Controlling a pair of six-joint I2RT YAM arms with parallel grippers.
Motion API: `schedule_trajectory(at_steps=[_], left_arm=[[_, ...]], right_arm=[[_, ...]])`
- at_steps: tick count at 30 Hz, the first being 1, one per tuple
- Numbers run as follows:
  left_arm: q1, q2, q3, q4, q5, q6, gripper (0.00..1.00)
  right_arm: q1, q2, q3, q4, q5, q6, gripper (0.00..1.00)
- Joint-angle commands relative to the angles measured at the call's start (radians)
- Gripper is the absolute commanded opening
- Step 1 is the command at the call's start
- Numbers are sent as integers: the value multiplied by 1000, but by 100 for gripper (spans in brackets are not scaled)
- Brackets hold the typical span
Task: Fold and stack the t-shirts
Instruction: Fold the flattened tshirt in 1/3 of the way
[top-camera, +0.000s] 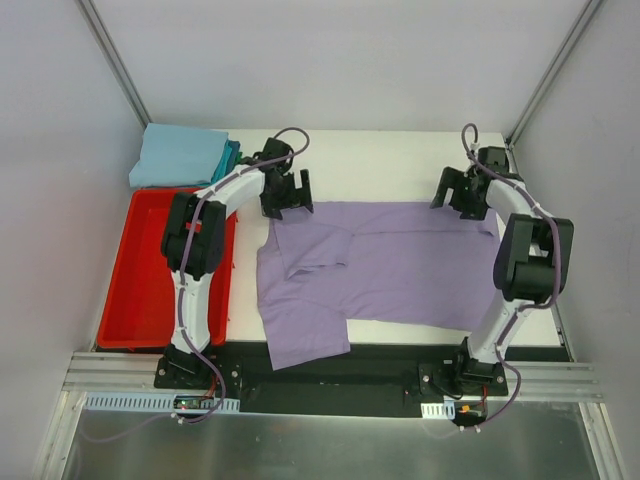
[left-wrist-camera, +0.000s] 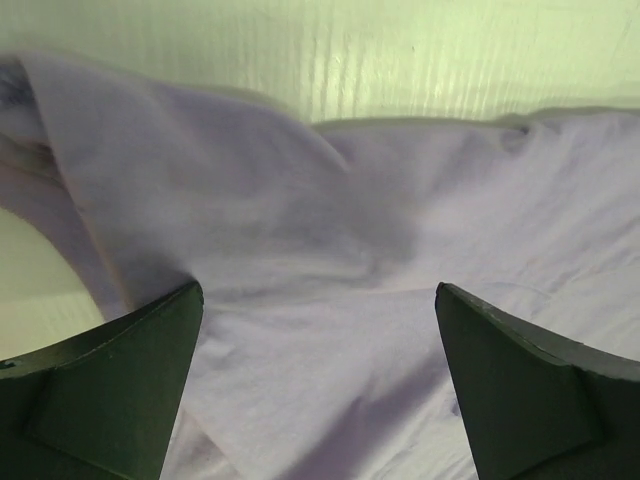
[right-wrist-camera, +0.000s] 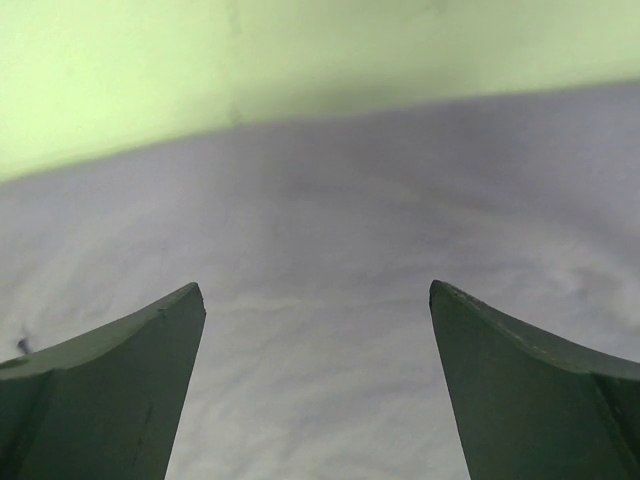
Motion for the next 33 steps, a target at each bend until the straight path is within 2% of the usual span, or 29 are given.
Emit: schedule_trajectory(at_steps=[1, 5, 11, 16, 23, 29, 33], left_arm=[[44, 60, 37, -27, 29, 46, 99], [91, 78, 25, -27, 41, 57, 99], [112, 95, 40, -27, 64, 97, 99], [112, 121, 90, -28, 81, 126, 99], [112, 114, 170, -27, 109, 141, 99], [101, 27, 152, -27, 112, 155, 99], [66, -90, 48, -22, 26, 166, 99]], right_arm=[[-54, 117, 132, -76, -19, -78, 96], [-109, 197, 206, -138, 38, -102, 96], [-193, 225, 222, -139, 32, -111, 96], [-200, 140, 202, -127, 39, -145, 96], [-218, 24, 96, -118, 130, -47, 96], [-223, 7, 47, -113, 112, 16, 96], [-232, 16, 28, -89, 84, 57, 97]])
